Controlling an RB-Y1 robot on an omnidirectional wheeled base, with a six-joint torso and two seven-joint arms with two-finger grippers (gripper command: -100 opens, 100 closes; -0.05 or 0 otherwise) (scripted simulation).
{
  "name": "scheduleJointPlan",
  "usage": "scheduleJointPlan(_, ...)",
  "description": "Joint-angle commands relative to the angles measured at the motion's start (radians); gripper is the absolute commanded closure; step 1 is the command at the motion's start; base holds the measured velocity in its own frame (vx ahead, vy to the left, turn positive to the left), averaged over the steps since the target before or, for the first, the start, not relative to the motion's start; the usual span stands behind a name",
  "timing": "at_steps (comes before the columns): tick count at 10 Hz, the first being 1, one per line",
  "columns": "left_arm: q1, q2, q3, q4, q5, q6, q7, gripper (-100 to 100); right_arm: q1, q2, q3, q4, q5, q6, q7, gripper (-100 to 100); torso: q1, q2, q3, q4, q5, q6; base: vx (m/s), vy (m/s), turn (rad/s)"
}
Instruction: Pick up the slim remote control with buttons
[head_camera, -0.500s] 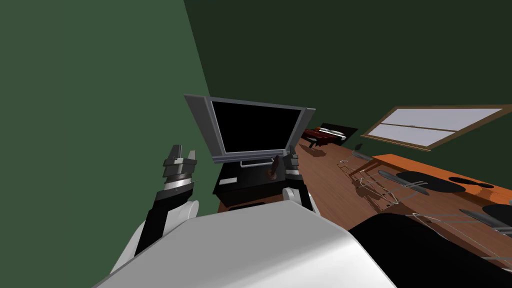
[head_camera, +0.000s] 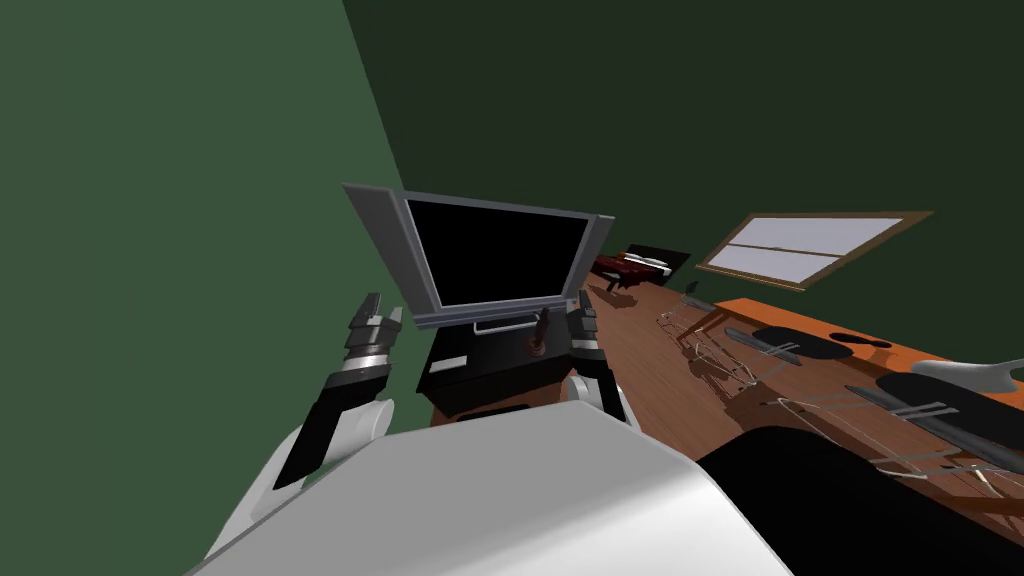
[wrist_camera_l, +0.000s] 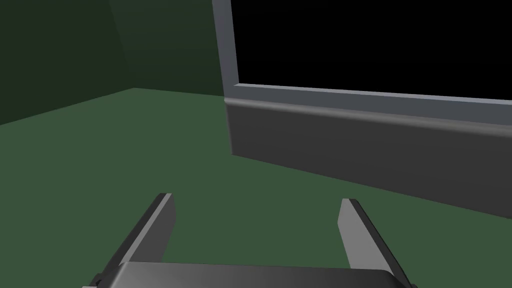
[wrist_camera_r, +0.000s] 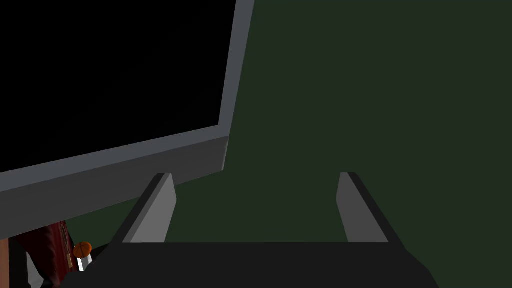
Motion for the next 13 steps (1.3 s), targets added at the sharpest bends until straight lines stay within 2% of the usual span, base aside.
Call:
scheduleJointPlan(1,-0.019,0.043,0.013,0.05,0.029,0.048,0.009,-100,0.0,0.0,0.0,0.0,0.0,0.0,0.0,0,0.0,0.0,0.0,0.0,0.0,0.0,-0.034,-0.047,-0.218)
scheduleJointPlan(2,-0.034,0.068,0.02,0.08,0.048,0.078,0.013,-100,0.0,0.0,0.0,0.0,0.0,0.0,0.0,0,0.0,0.0,0.0,0.0,0.0,0.0,-0.042,-0.055,-0.218)
scheduleJointPlan(3,-0.034,0.068,0.02,0.091,0.048,0.086,0.013,-100,0.0,0.0,0.0,0.0,0.0,0.0,0.0,0,0.0,0.001,0.0,0.0,0.0,0.0,-0.028,-0.044,-0.056)
scheduleJointPlan(4,-0.051,0.094,0.026,0.119,0.069,0.128,0.018,-100,0.0,0.0,0.0,0.0,0.0,0.0,0.0,0,0.0,0.0,0.0,0.0,0.0,-0.001,-0.024,-0.043,-0.166)
scheduleJointPlan(5,-0.051,0.094,0.026,0.129,0.069,0.128,0.018,-100,0.0,0.0,0.0,0.0,0.0,0.0,0.0,0,0.0,0.0,0.0,0.0,0.0,0.0,-0.021,-0.028,-0.08)
scheduleJointPlan(7,-0.087,0.144,0.041,0.214,0.116,0.197,0.027,-100,0.0,0.0,0.0,0.0,0.0,0.0,0.0,0,0.001,0.0,0.0,0.0,0.0,0.0,-0.027,-0.045,-0.24)
scheduleJointPlan(8,-0.087,0.144,0.041,0.214,0.116,0.218,0.027,-100,0.0,0.0,0.0,0.0,0.0,0.0,0.0,0,0.0,0.0,0.0,0.0,0.0,0.0,-0.02,-0.039,-0.084)
scheduleJointPlan(9,-0.106,0.168,0.048,0.261,0.142,0.248,0.031,-100,0.0,0.0,0.0,0.0,0.0,0.0,0.0,0,0.001,0.0,0.0,0.0,0.0,-0.001,-0.015,-0.05,-0.178)
scheduleJointPlan(10,-0.106,0.168,0.048,0.261,0.142,0.265,0.031,-100,0.0,0.0,0.0,0.0,0.0,0.0,0.0,0,0.0,0.0,0.0,0.0,0.0,0.0,-0.01,-0.029,-0.094)
scheduleJointPlan(11,-0.127,0.192,0.056,0.291,0.169,0.309,0.035,-100,0.0,0.0,0.0,0.0,0.0,0.0,0.0,0,0.001,0.0,0.0,0.0,0.0,-0.001,-0.018,-0.029,-0.214)
scheduleJointPlan(12,-0.127,0.192,0.056,0.309,0.169,0.314,0.035,-100,0.0,0.0,0.0,0.0,0.0,0.0,0.0,0,0.001,0.0,0.0,0.0,0.0,0.0,-0.015,-0.023,-0.099)
scheduleJointPlan(13,-0.148,0.215,0.063,0.343,0.197,0.357,0.038,-100,0.0,0.0,0.0,0.0,0.0,0.0,0.0,0,0.002,0.0,0.0,0.0,0.0,-0.001,-0.005,-0.035,-0.17)
